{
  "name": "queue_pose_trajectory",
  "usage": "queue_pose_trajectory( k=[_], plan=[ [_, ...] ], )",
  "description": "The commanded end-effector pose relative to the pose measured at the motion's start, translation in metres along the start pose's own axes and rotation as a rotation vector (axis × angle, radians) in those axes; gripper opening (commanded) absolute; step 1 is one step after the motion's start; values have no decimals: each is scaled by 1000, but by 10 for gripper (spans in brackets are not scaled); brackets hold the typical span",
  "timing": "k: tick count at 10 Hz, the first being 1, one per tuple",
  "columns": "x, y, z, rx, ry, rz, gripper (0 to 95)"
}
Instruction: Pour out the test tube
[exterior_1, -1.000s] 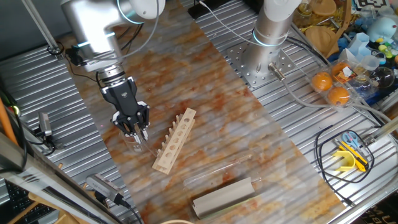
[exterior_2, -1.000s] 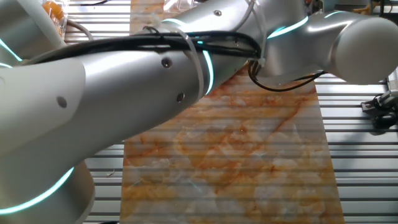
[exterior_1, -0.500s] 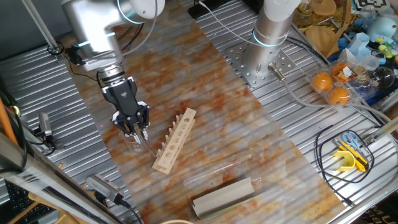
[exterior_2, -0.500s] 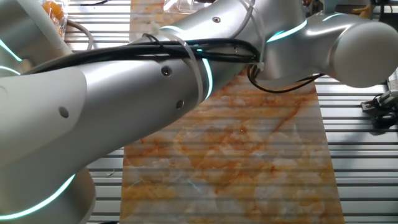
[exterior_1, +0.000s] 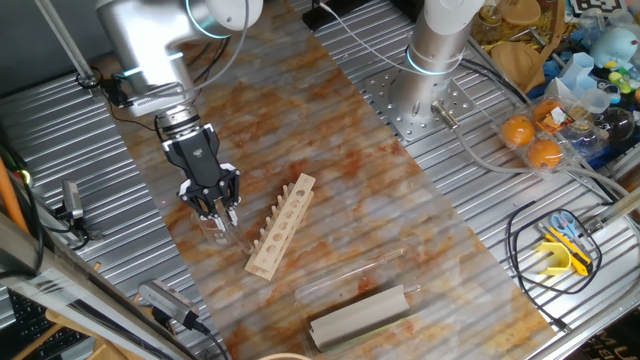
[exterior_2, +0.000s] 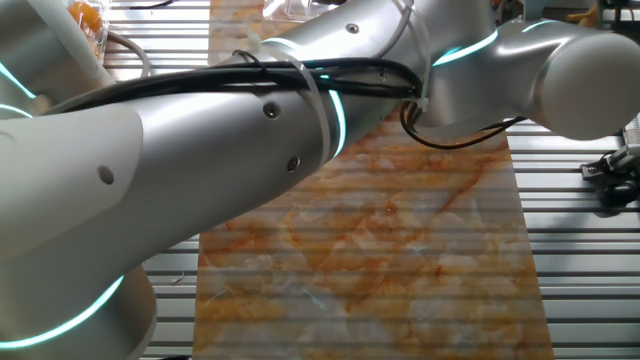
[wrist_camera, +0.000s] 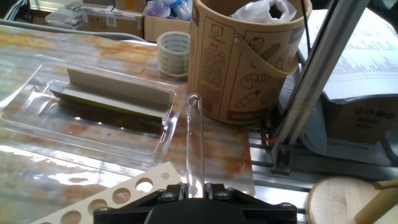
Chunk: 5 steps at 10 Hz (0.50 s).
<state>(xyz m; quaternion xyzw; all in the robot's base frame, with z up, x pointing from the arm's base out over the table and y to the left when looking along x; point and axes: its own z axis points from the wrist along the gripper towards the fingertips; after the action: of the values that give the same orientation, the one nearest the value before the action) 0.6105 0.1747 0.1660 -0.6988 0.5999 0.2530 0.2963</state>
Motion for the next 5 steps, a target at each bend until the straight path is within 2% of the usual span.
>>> queue_pose_trajectory(
  k=[1,5],
  plan=[
    [1,-1,0,-8,-3,8,0],
    [1,-1,0,-18,-10,23,0]
  ],
)
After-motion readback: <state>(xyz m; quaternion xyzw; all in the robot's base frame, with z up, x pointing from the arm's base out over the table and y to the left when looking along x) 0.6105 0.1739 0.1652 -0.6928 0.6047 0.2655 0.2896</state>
